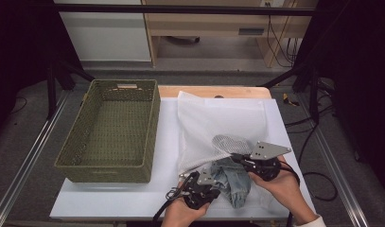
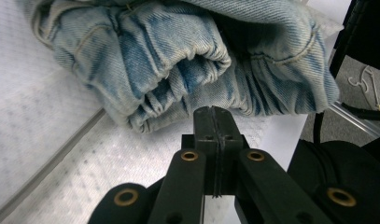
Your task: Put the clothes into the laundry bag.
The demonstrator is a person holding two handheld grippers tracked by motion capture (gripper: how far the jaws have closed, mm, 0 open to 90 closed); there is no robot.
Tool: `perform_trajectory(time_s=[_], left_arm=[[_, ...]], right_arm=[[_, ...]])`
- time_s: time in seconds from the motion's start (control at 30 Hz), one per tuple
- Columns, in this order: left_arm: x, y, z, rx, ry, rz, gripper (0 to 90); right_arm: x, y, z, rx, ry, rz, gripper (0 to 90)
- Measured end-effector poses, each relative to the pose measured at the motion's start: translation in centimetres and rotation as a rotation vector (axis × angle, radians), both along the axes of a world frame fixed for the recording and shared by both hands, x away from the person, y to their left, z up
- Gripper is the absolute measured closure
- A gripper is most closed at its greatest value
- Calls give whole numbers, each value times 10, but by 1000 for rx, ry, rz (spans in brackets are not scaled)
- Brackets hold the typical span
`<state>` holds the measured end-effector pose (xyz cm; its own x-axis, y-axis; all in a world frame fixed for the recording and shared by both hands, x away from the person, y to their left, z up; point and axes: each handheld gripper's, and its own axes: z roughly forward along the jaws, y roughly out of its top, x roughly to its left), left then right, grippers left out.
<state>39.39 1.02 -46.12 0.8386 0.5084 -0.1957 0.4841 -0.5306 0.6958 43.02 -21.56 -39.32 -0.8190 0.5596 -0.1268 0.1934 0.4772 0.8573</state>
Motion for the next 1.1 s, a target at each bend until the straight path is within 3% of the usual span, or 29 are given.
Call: perform_trajectory(time_s=[0.2, 0.53, 0.73, 0.9, 1.1], left_arm=[[10, 0, -2, -2, 12, 23, 900], [21, -2, 7, 18, -12, 43, 900], [22, -4, 2, 39, 24, 22, 900], [23, -4, -1, 56, 3, 44, 900], [35, 0, 1, 57, -10, 86, 900]], right_arm=[[0, 0, 0, -1, 3, 3, 900], [0, 5, -2, -5, 11, 10, 900], [1, 5, -3, -8, 14, 12, 900], [0, 6, -3, -9, 14, 15, 900], [-1, 7, -3, -13, 17, 17, 900]])
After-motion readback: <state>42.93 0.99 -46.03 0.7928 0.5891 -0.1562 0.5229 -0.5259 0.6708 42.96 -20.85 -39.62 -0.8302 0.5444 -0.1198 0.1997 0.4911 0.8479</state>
